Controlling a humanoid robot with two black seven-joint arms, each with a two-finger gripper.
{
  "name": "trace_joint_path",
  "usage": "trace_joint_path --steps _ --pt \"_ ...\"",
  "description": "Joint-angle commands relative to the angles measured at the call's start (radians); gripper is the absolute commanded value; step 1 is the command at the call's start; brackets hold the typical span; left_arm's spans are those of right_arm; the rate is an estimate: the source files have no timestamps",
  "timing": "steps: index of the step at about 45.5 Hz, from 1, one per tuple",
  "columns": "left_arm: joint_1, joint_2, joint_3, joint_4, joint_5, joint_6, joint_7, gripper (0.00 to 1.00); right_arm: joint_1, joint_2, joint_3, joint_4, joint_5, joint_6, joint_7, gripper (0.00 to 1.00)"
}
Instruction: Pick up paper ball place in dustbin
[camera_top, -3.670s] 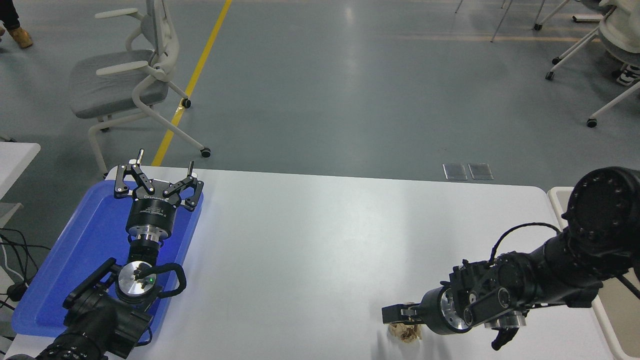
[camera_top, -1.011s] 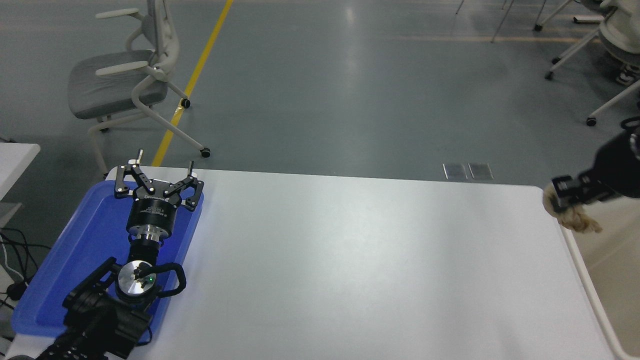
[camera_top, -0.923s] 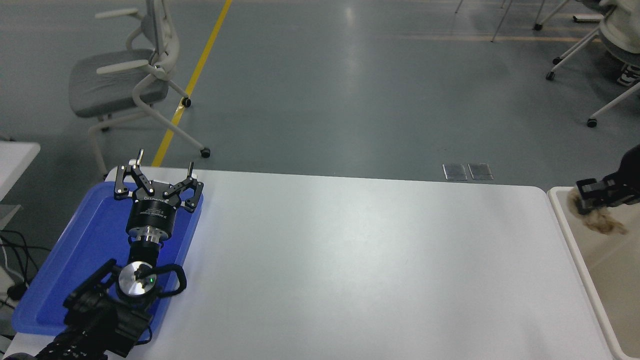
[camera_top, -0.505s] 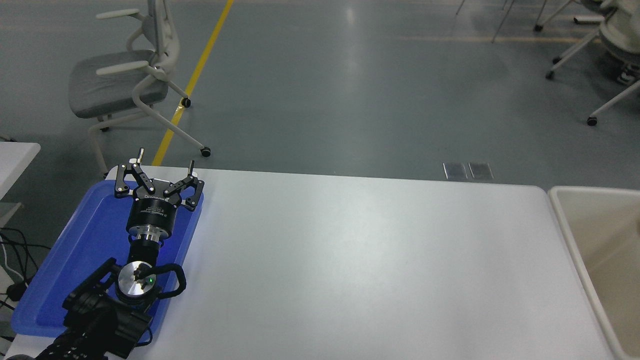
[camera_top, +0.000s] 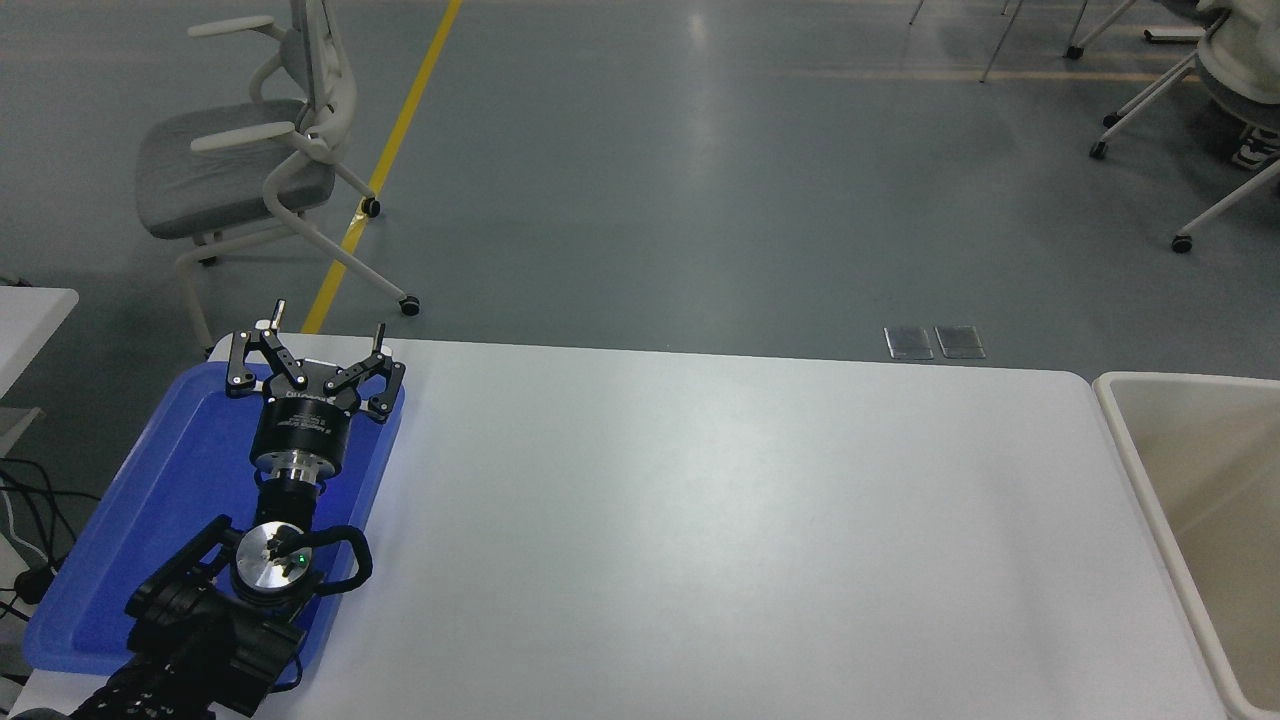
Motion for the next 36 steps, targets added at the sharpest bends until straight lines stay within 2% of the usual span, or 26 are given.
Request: trace_joint_path --steps 1,9,22,36 --pt "0.000 0.000 0.000 0.000 0.000 0.000 -0.002 1.00 -0.192 0.071 0.046 -0.154 0.152 -0.043 -0.068 0.00" --pt "0.000 0.000 0.000 0.000 0.000 0.000 -0.002 1.00 -0.258 0.118 0.061 -0.159 0.211 -0.155 -0.150 0.00" --pt "0.000 0.000 0.000 0.000 0.000 0.000 -0.002 1.00 -0.330 0.191 0.176 -0.159 0.214 -0.241 -0.209 0.00" --pt "0.000 0.000 0.000 0.000 0.000 0.000 -0.002 1.00 -0.362 0.226 0.204 -0.159 0.215 -0.276 -0.223 0.00"
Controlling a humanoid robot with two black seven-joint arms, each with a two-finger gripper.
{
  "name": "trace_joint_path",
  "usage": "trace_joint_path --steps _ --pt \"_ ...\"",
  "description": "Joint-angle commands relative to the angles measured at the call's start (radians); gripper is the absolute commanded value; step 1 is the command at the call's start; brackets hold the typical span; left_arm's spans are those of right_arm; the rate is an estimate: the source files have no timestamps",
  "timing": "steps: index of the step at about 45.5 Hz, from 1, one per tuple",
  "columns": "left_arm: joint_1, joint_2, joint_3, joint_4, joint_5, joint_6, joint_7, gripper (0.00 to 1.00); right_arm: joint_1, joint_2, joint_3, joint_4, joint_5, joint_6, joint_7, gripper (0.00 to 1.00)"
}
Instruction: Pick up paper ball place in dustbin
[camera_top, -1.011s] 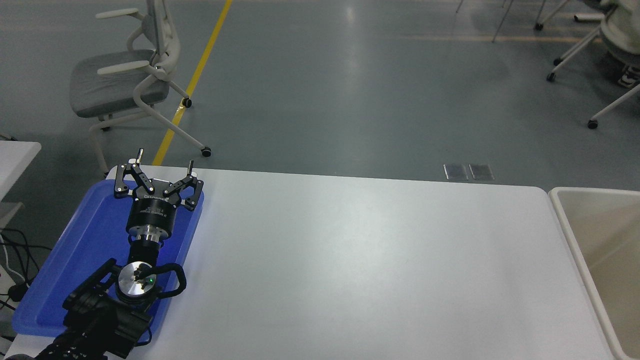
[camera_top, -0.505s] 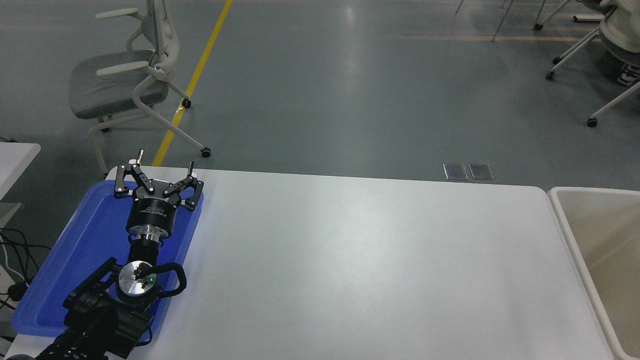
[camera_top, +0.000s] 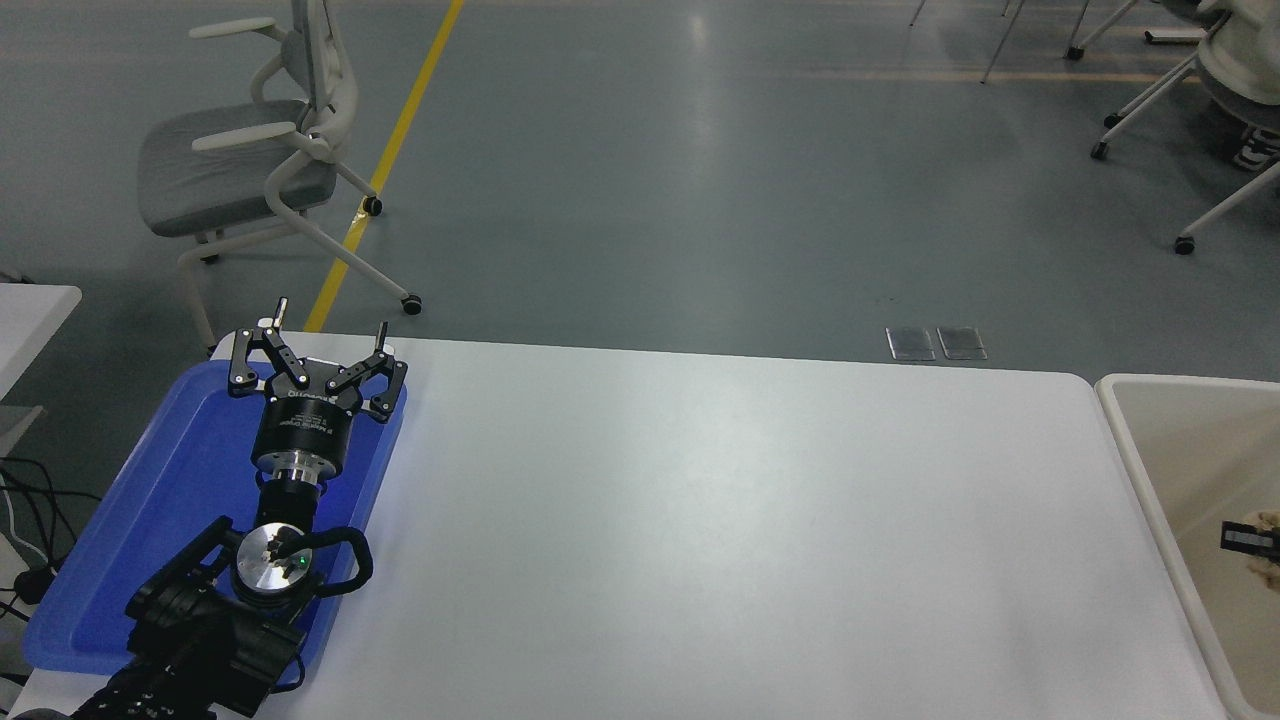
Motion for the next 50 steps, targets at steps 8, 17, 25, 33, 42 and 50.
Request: trace_joint_path --steps 8,17,25,33,42,50 --pt "0.000 0.000 0.000 0.000 0.000 0.000 0.000 1.00 -0.047 0.049 0.032 -0.002 0.009 -0.065 -0.021 0.00" --pt "0.000 0.000 0.000 0.000 0.001 0.000 0.000 1.00 -0.050 0.049 0.031 -0.002 0.009 -0.076 -0.020 0.86" --pt "0.000 0.000 0.000 0.000 0.000 0.000 0.000 1.00 -0.048 0.048 0.031 -0.004 0.009 -0.077 -0.018 1.00" --pt "0.000 0.000 0.000 0.000 0.001 0.000 0.000 1.00 -0.036 0.039 0.031 -0.007 0.009 -0.077 -0.018 1.00" --pt "0.000 0.000 0.000 0.000 0.001 0.000 0.000 1.00 -0.024 0.026 0.061 -0.038 0.013 -0.076 -0.014 1.00" --pt "0.000 0.000 0.000 0.000 0.000 0.000 0.000 1.00 0.005 0.008 0.069 -0.038 0.016 -0.074 -0.009 1.00"
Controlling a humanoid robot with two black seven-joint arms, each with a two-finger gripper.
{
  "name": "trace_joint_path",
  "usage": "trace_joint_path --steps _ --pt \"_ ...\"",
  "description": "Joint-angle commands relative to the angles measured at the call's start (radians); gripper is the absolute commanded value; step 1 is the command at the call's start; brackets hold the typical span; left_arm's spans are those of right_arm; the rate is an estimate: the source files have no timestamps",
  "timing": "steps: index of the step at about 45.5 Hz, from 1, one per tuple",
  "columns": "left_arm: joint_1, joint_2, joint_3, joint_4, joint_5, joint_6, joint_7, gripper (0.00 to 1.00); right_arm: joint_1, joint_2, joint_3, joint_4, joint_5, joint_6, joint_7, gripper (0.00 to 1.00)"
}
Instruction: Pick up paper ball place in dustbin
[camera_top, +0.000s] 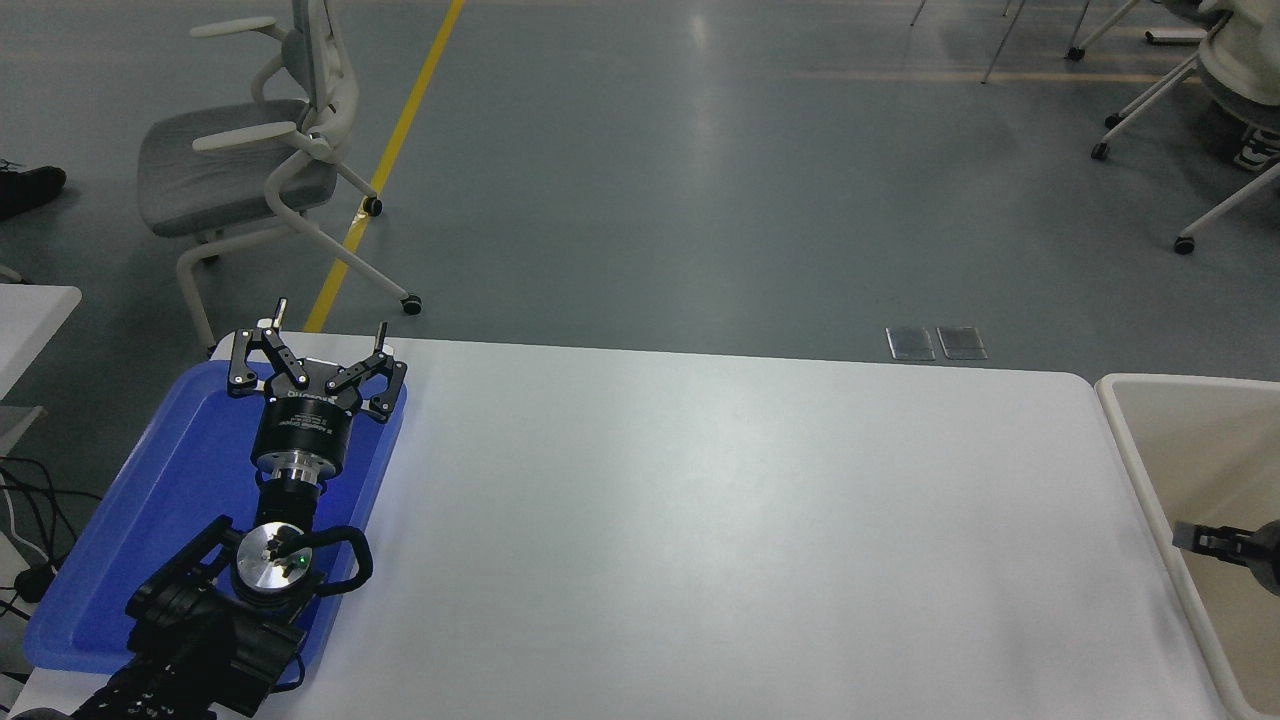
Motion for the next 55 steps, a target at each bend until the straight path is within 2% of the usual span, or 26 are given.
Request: trace_joint_path --steps 1,16,22,31,40,55 --pt "0.000 0.000 0.000 0.000 0.000 0.000 0.000 1.00 0.033 -0.016 0.019 -0.009 0.004 0.002 0.005 1.00" --pt "0.000 0.000 0.000 0.000 0.001 0.000 0.000 1.00 0.120 -0.010 0.275 -0.006 0.006 0.011 -0.011 1.00" --pt "0.000 0.000 0.000 0.000 0.000 0.000 0.000 1.00 0.157 0.005 0.436 0.003 0.024 0.011 -0.053 1.00" --pt "0.000 0.000 0.000 0.000 0.000 0.000 0.000 1.00 0.208 0.036 0.654 0.035 0.119 0.011 -0.081 1.00" --pt "0.000 0.000 0.000 0.000 0.000 0.000 0.000 1.00 0.243 0.016 0.922 0.199 0.216 0.011 -0.144 1.00" --pt "0.000 0.000 0.000 0.000 0.001 0.000 0.000 1.00 0.202 -0.058 1.369 0.563 0.249 0.008 -0.144 1.00"
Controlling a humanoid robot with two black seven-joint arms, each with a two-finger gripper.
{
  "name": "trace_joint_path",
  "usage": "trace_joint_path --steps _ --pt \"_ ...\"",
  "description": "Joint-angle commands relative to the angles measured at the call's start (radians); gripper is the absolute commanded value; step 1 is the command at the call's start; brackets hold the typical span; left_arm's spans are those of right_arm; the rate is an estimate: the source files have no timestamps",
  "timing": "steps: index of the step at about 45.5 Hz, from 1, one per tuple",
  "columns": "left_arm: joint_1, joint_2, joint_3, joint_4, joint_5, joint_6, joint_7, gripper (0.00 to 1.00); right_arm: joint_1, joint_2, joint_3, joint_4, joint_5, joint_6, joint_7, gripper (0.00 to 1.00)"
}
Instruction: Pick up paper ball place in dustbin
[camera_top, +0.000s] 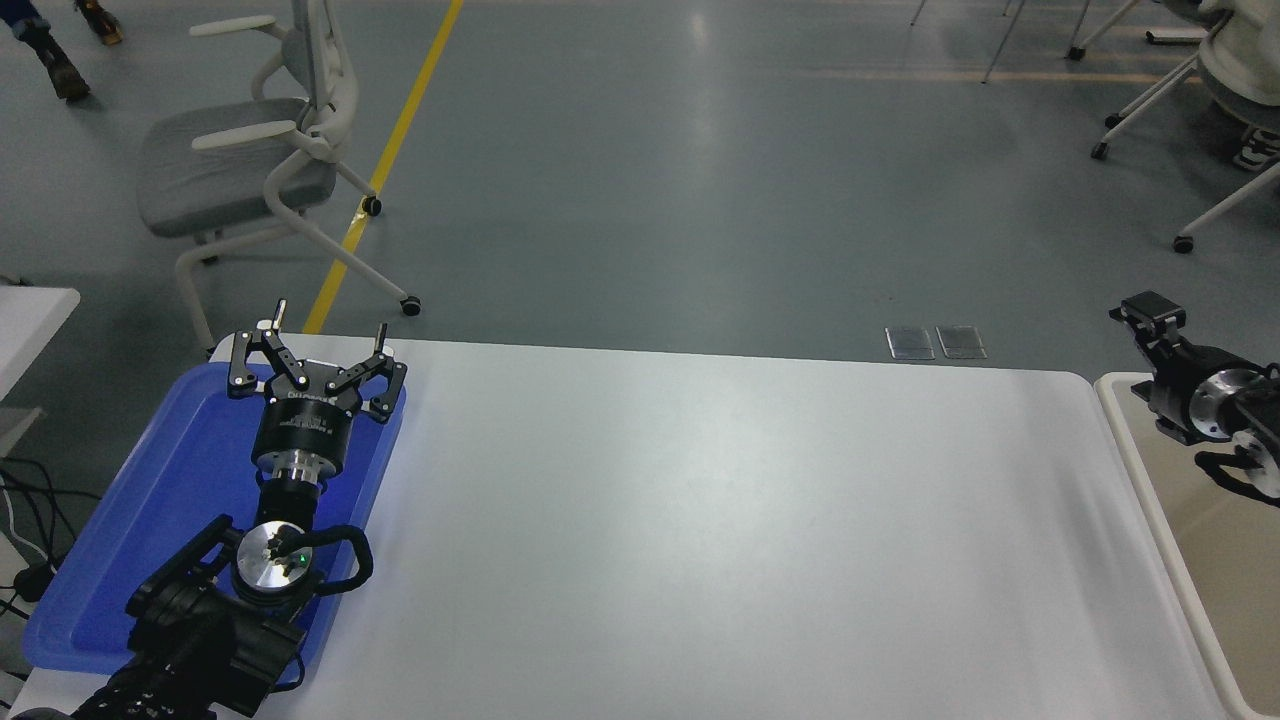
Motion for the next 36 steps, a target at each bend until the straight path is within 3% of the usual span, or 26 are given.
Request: trace_joint_path --steps 1,12,17,23,36 --pt "0.000 0.000 0.000 0.000 0.000 0.000 0.000 1.00 -0.035 -0.034 0.338 0.252 0.066 0.000 -0.012 1.00" --pt "0.000 0.000 0.000 0.000 0.001 0.000 0.000 1.00 -0.083 -0.031 0.439 0.409 0.348 0.010 -0.006 1.00" --pt "0.000 0.000 0.000 0.000 0.001 0.000 0.000 1.00 -0.135 -0.023 0.464 0.438 0.457 0.124 -0.003 1.00" --pt "0.000 0.000 0.000 0.000 0.001 0.000 0.000 1.00 -0.207 0.013 0.504 0.438 0.508 0.266 -0.001 1.00" --pt "0.000 0.000 0.000 0.000 0.000 0.000 0.000 1.00 -0.362 0.098 0.662 0.435 0.513 0.385 -0.001 1.00"
